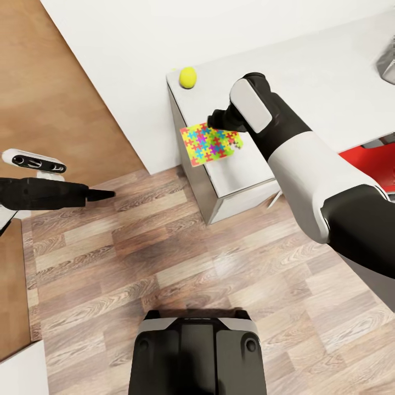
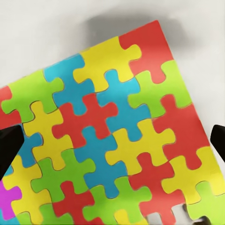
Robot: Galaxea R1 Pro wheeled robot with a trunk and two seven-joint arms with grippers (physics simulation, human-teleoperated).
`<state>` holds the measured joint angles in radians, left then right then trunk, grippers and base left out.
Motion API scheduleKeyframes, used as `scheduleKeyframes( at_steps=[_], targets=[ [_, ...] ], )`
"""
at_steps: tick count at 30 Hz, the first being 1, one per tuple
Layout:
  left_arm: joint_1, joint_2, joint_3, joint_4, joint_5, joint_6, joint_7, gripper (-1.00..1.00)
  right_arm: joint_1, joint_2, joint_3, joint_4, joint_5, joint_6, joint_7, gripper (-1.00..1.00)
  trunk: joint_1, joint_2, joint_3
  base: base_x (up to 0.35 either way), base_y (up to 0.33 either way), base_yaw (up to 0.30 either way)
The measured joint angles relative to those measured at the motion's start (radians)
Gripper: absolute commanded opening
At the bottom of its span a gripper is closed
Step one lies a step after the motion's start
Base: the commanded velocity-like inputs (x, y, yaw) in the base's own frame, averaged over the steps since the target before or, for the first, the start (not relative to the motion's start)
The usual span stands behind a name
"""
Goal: Put all the toys in the child's room - the three board games (two on the bed and one on the table), the two jigsaw puzzles on the table, and the tennis ball on the table - inside the toy box on the table in the child's room.
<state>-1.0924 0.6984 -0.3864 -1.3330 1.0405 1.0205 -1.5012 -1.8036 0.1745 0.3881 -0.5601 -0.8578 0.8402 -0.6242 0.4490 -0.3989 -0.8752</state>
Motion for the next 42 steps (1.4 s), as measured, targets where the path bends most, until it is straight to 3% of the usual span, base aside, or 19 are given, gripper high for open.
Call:
scheduleKeyframes(
  at_steps=[9, 14, 42],
  targets=[
    [0.000, -0.002, 0.000, 0.000, 0.000, 0.000, 0.000, 1.00, 0.000, 0.000, -0.022, 0.007, -0.012, -0.004, 0.004, 1.00, 0.000, 0.000, 0.000, 0.000, -0.015, 0.000],
    [0.000, -0.002, 0.000, 0.000, 0.000, 0.000, 0.000, 1.00, -0.001, 0.000, -0.039, -0.002, 0.010, 0.006, 0.001, 1.00, 0.000, 0.001, 0.000, 0.000, 0.000, 0.000],
    [0.000, -0.002, 0.002, 0.000, 0.000, 0.001, -0.001, 1.00, -0.006, 0.000, -0.059, -0.069, 0.011, 0.012, -0.004, 1.00, 0.000, 0.001, 0.000, 0.000, 0.000, 0.000]
  ],
)
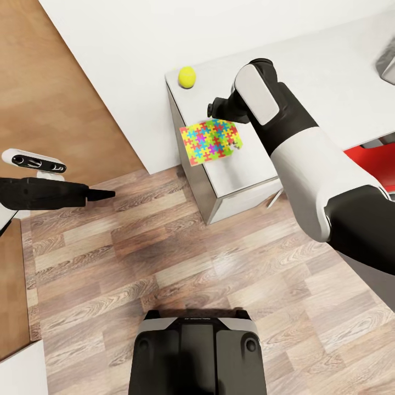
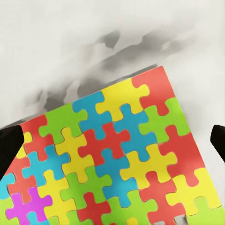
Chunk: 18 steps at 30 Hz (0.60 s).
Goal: Put all the toys in the child's room - the three board games (two on the bed and one on the table), the two jigsaw puzzles on the table, and the tennis ball on the table - inside the toy box on the table in the child's room.
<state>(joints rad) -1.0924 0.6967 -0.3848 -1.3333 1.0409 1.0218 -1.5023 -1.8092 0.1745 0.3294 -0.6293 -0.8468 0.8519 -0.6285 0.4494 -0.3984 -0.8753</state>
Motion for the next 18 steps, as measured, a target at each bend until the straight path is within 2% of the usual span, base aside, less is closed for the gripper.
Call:
scheduleKeyframes(
  at_steps=[18],
  targets=[
    [0.000, 0.000, -0.001, 0.000, 0.003, 0.000, 0.001, 1.00, 0.002, 0.000, 0.001, -0.001, 0.005, 0.009, -0.005, 1.00, 0.000, 0.000, 0.005, 0.000, 0.000, 0.000]
  ],
)
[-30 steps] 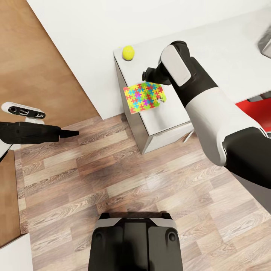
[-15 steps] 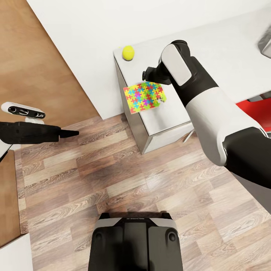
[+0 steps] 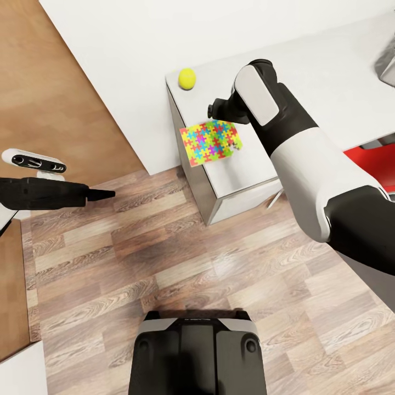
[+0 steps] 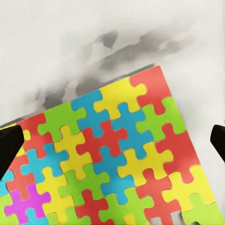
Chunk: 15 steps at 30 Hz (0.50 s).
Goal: Put all the toys in the child's room - the three board games (two on the bed and one on the table), the two jigsaw puzzles on the table, and the tennis ball on the table - inside the toy box on the table in the child's room.
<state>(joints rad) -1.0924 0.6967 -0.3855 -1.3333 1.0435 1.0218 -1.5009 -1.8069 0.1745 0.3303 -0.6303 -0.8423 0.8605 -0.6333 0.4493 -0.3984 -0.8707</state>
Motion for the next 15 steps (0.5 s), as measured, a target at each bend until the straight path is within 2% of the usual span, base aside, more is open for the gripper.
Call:
scheduleKeyframes(
  at_steps=[15],
  targets=[
    [0.002, 0.006, -0.004, 0.031, -0.001, 0.000, 0.014, 1.00, 0.007, 0.000, -0.001, 0.000, -0.004, -0.012, -0.002, 1.00, 0.000, 0.000, 0.023, 0.000, 0.000, 0.000]
  ],
)
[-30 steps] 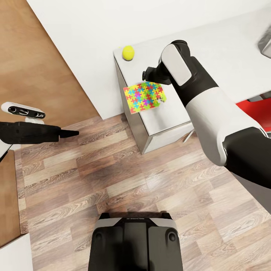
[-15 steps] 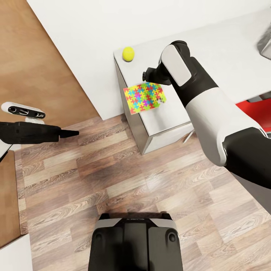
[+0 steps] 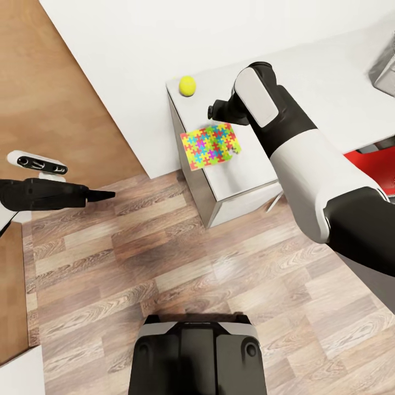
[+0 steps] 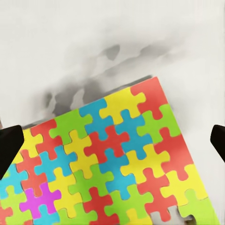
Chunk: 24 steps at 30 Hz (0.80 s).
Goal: Put all the toys in the child's room - the three board games (two on the bed and one on the table), the two jigsaw puzzles on the table, and the tennis ball on the table - inside the toy box on the table in the child's room.
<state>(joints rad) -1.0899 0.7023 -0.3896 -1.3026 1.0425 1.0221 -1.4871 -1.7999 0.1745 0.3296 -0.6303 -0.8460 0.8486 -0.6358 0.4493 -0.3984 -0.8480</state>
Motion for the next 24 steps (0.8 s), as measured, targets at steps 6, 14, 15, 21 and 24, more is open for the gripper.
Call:
scheduleKeyframes(
  at_steps=[6, 14, 15, 21, 24],
  targets=[
    [0.001, 0.002, -0.001, 0.025, 0.000, 0.001, 0.004, 1.00, 0.001, 0.000, 0.000, 0.000, 0.000, -0.002, 0.000, 1.00, 0.000, 0.000, 0.010, 0.000, 0.000, 0.000],
    [0.006, -0.001, -0.001, 0.066, -0.001, 0.000, 0.004, 1.00, 0.002, 0.000, 0.001, -0.001, -0.001, -0.001, 0.000, 1.00, 0.000, 0.000, 0.022, 0.000, 0.000, 0.000],
    [0.007, -0.002, -0.001, 0.069, -0.001, 0.000, 0.004, 1.00, 0.002, 0.000, 0.001, -0.001, -0.001, -0.001, -0.001, 1.00, 0.000, 0.000, 0.024, 0.000, 0.000, 0.000],
    [0.024, -0.001, -0.001, 0.084, -0.001, 0.000, 0.004, 1.00, 0.002, 0.000, 0.000, -0.002, -0.001, -0.001, -0.002, 1.00, 0.000, 0.000, 0.034, 0.000, 0.000, 0.000],
    [0.033, -0.001, -0.001, 0.086, -0.002, 0.000, 0.004, 1.00, 0.003, 0.000, 0.001, -0.007, -0.001, -0.001, -0.002, 1.00, 0.000, 0.000, 0.039, 0.000, 0.000, 0.000]
  ],
)
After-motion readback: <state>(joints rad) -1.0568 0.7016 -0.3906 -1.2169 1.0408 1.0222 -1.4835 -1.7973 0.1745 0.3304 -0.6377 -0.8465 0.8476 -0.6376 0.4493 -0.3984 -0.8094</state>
